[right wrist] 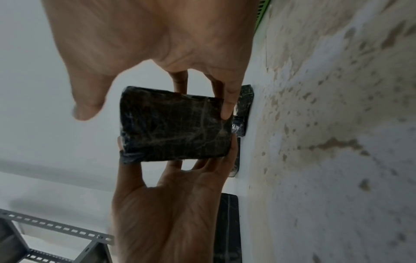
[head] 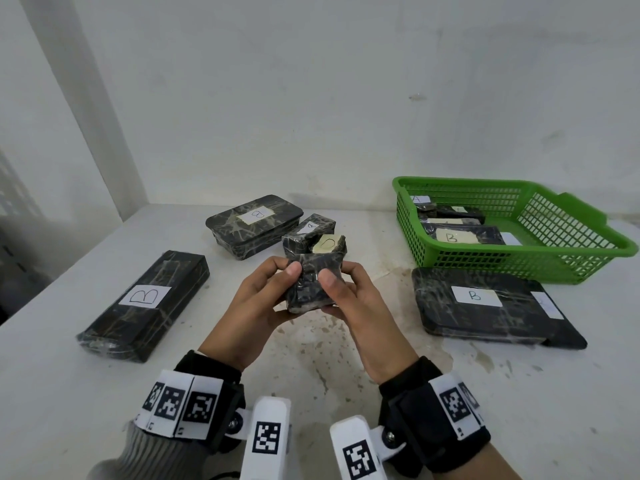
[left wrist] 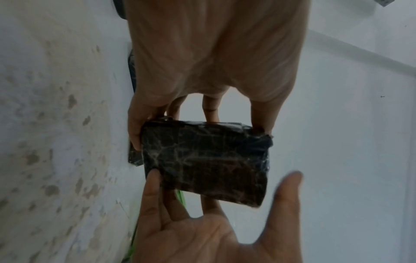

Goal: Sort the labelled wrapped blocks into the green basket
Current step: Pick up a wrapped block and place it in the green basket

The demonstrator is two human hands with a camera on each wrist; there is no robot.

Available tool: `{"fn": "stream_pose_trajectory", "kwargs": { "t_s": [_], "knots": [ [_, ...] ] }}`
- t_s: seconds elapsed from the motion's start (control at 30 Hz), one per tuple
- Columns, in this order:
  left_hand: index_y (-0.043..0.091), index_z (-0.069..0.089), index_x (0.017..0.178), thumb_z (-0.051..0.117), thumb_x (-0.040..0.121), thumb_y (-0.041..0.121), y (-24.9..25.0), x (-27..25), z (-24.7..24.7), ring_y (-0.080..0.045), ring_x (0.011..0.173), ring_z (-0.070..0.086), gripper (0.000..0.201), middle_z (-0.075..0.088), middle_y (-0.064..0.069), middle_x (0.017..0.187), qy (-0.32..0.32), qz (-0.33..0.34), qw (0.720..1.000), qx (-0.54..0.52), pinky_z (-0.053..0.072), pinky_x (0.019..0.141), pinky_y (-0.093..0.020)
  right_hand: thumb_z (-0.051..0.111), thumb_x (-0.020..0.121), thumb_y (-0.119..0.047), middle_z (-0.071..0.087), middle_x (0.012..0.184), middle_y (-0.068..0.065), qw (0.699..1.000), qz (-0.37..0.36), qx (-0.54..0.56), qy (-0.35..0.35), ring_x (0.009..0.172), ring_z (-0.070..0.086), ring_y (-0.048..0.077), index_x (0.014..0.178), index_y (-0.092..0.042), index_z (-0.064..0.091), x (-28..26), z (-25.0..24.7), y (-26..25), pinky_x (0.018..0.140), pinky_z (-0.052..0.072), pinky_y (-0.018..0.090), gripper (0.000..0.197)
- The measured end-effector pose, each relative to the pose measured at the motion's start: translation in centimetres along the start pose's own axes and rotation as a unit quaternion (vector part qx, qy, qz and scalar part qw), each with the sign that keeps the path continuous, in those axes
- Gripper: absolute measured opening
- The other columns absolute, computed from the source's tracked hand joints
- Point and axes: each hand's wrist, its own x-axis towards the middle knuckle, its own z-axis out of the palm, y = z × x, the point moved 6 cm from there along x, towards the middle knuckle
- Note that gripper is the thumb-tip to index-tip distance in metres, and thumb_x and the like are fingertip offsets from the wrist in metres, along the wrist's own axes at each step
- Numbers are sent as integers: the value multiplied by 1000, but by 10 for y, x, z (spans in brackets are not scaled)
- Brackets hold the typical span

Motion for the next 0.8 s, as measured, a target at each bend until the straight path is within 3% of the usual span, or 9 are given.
{"fn": "stream_pose_trajectory", "kwargs": {
  "t_s": [0.17,0.27,0.37,0.5,0.67,0.8],
  "knots": [
    [-11,43,124,63,78,47,-2,-1,4,-44,122,54,76,58,-30,127,-23,-6,1000,-19,44,105,-55,79,62,-56,70,111,1,1000,-11,-16,22,102,67,10,111,-24,60,0,-3,0,88,54,29,62],
    [-10,45,119,66,76,44,-1,-1,3,-45,118,57,72,59,-30,123,-11,0,1000,-15,47,102,-53,82,65,-51,71,111,2,1000,-18,-7,21,102,68,9,113,-21,61,-1,-4,-2,87,53,28,61],
    [-8,46,118,69,72,45,0,1,1,-37,111,61,74,60,-28,122,-7,2,1000,-14,52,95,-47,75,59,-62,71,112,2,1000,-10,7,20,103,68,11,114,-23,60,-2,-1,0,83,54,24,69],
    [-10,45,121,69,73,43,-1,0,1,-48,119,53,75,54,-34,125,-3,-4,1000,-20,45,104,-56,72,62,-62,73,109,5,999,-13,26,38,102,69,15,110,-18,61,-2,-1,0,80,53,24,66],
    [-5,50,120,73,69,37,-5,0,5,-44,119,56,70,59,-29,125,-25,-13,1000,-1,45,105,-55,74,66,-53,73,107,10,998,-10,32,49,99,70,20,104,-16,63,0,-5,-1,79,53,25,54],
    [-3,56,113,76,65,28,-4,2,1,-38,105,61,61,60,-31,115,-27,2,1000,-11,46,100,-53,74,65,-60,71,112,7,999,12,26,15,101,70,15,113,-17,59,-1,-1,-2,82,54,27,66]
  ]
}}
